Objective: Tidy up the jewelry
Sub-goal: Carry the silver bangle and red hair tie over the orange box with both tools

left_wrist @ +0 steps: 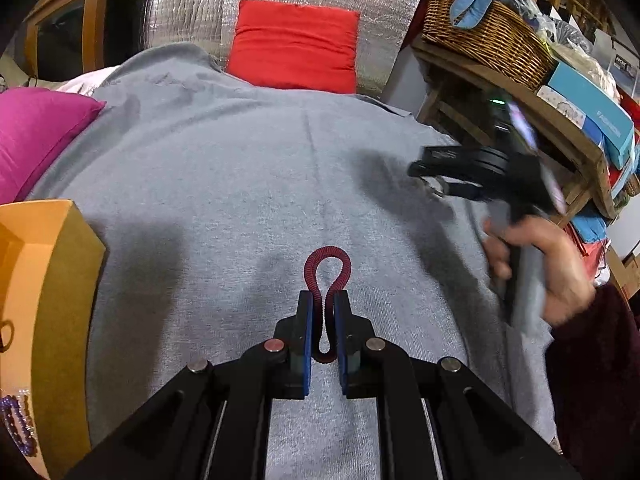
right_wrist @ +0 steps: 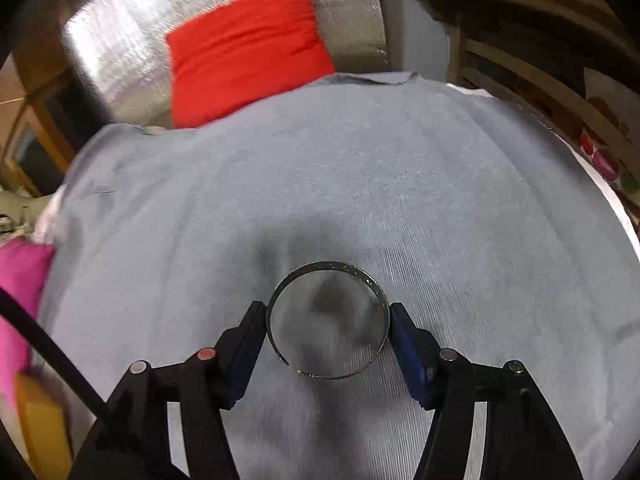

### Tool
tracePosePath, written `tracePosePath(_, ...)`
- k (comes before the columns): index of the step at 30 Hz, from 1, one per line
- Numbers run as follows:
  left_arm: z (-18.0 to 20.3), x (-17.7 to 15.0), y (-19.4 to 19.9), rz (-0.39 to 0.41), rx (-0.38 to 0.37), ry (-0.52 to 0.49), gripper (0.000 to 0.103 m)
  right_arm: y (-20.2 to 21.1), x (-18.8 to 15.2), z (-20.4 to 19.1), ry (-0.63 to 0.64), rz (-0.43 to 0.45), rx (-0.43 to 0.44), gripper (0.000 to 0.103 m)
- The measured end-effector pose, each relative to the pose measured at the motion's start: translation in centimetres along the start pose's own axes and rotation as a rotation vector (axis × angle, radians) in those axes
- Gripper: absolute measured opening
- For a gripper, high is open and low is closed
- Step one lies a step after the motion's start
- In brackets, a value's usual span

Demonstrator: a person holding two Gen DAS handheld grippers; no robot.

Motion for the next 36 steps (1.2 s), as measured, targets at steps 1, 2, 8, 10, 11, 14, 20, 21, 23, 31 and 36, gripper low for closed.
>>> tracePosePath(1, 0.1, 0.0, 0.2, 0.003, 0.001, -0.001, 0.010, 1.6, -0.8, 0.2, 0.003, 0.012, 0.038, 0.064)
tracePosePath(2, 0.1, -0.1, 0.4, 0.005, 0.002, -0.003, 0.010, 3.0, -1.7, 0.2, 0.006, 0.018, 0.070, 0.064)
tracePosePath(8, 1.2, -0.6, 1.2, 0.011, 0.025, -0.044, 0.010, 10.1, -6.1, 1.0, 0.040, 0.058, 0.166, 0.065)
tracePosePath(10, 1.5, -1.0, 1.4, 0.009, 0.036, -0.060, 0.010, 11.6, -7.7, 1.2, 0.041, 0.061, 0.193, 0.065)
tracePosePath(11, 1.7, -1.3, 1.5, 0.005, 0.040, -0.069, 0.010, 12.4, -8.7, 1.4, 0.033, 0.059, 0.210, 0.065)
tracePosePath(14, 2.5, -2.3, 2.0, -0.003, 0.053, -0.100, 0.010, 14.0, -11.2, 1.8, 0.022, 0.053, 0.238, 0.065)
tracePosePath(20, 3.5, -3.4, 3.2, 0.004, 0.082, -0.153, 0.010, 16.2, -13.5, 2.0, 0.037, 0.106, 0.285, 0.065)
tracePosePath(21, 3.6, -3.5, 3.4, 0.009, 0.088, -0.157, 0.010, 16.5, -13.7, 1.8, 0.038, 0.114, 0.291, 0.065)
tracePosePath(23, 3.7, -3.5, 3.8, 0.018, 0.093, -0.158, 0.010, 16.7, -13.7, 1.5, 0.042, 0.122, 0.295, 0.065)
tracePosePath(31, 3.3, -3.6, 4.3, 0.026, 0.123, -0.149, 0.010, 15.7, -14.7, 0.1, 0.063, 0.101, 0.289, 0.065)
tracePosePath(36, 3.1, -3.7, 4.7, 0.034, 0.140, -0.146, 0.010, 15.0, -14.8, -1.6, 0.092, 0.089, 0.299, 0.065)
Point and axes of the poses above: each gripper's, at about its wrist camera, not at the fingertips, and y roughly against the way its jaws point, z to its right, x to its top, the point moved 6 cm from there along -y, roughly the way its jaws point, and after that the axes turned 12 degrees about -x, right-handed, at the moved point
